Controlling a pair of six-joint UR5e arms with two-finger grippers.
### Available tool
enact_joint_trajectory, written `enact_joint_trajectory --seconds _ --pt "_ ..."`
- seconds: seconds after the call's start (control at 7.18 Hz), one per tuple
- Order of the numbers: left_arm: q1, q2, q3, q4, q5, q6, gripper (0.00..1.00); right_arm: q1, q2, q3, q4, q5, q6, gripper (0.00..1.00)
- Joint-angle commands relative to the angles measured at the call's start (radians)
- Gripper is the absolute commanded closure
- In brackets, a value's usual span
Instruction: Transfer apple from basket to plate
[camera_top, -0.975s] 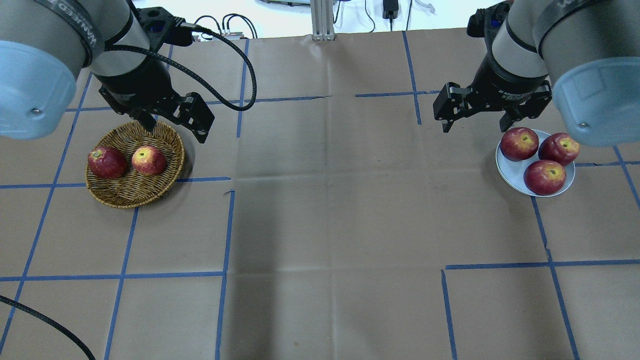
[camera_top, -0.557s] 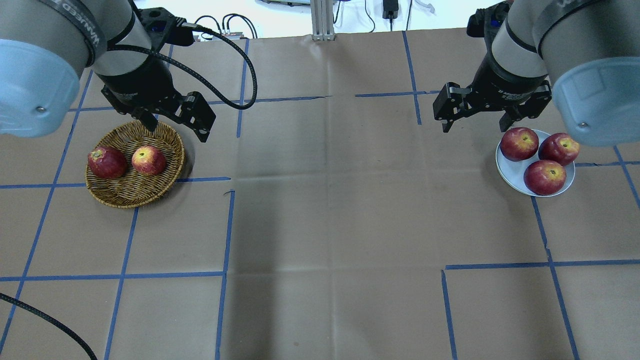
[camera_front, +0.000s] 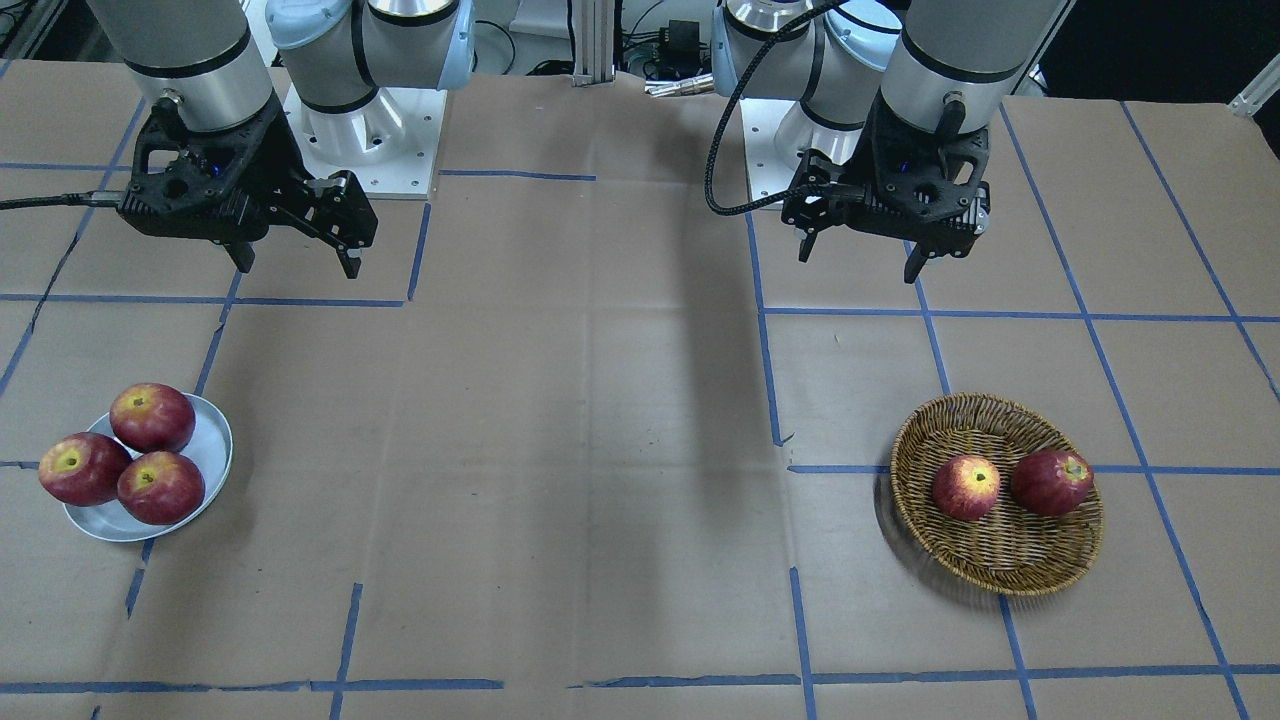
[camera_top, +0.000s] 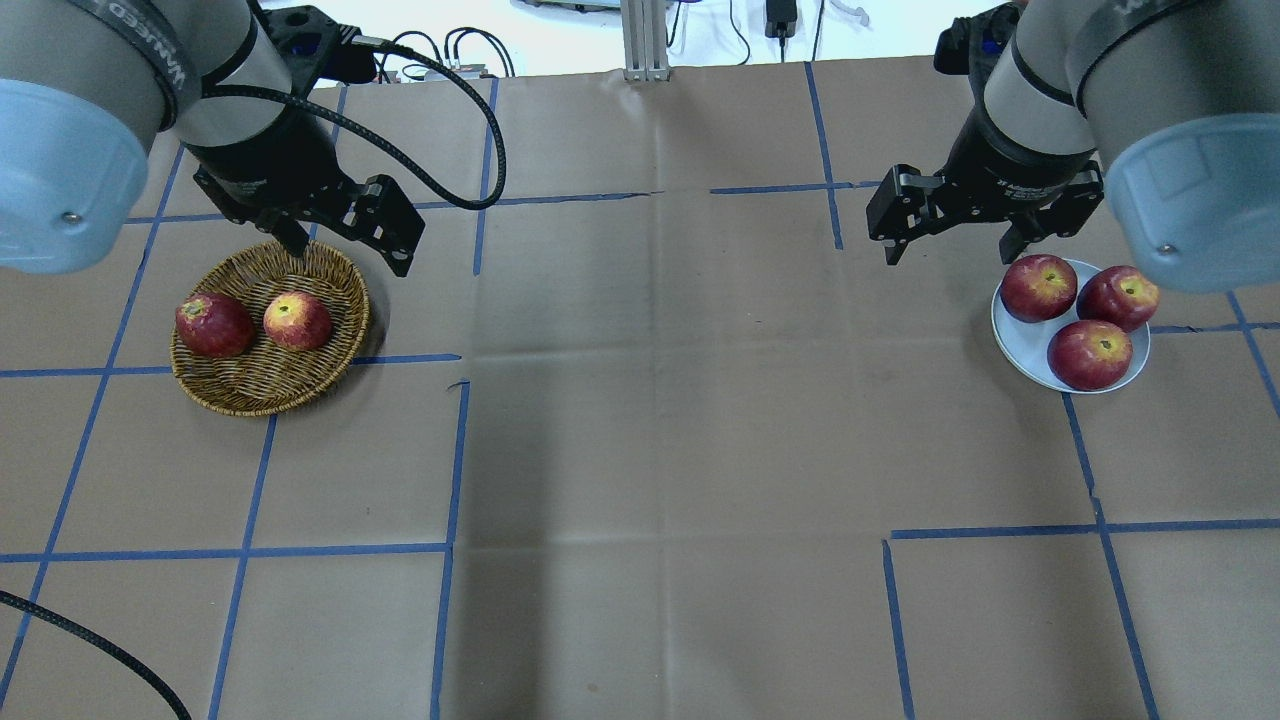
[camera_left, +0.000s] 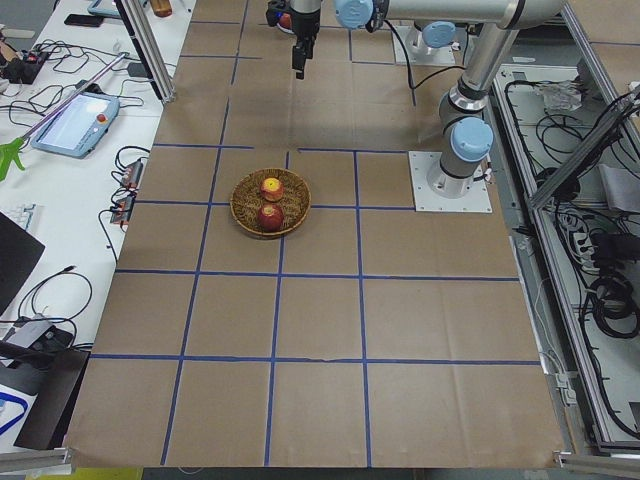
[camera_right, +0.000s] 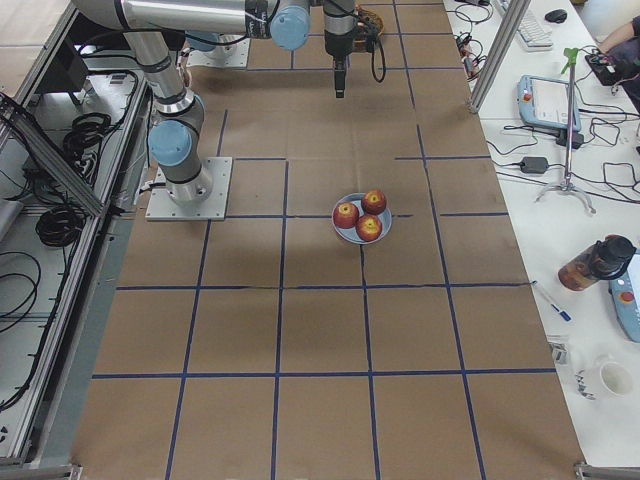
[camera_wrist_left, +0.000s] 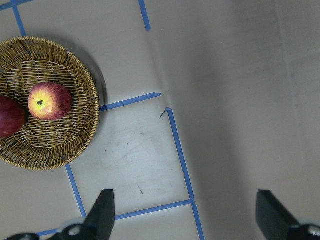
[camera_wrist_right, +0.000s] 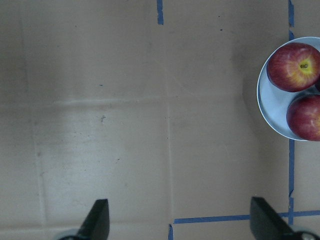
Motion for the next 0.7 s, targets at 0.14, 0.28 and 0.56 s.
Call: enact_joint_trajectory --seconds 0.14,0.28,0.56 --pt "0.127 -0.009 -0.074 0.033 0.002 0.174 0.00 0.000 0.000 0.000 0.000 0.000 0.000 0.00" --pt "0.190 -0.026 -0.115 0.090 0.002 0.319 0.00 0.000 0.000 0.000 0.000 0.000 0.000 0.00" --pt "0.273 -0.157 -0.166 0.285 0.011 0.530 0.00 0.000 0.000 0.000 0.000 0.000 0.000 0.00"
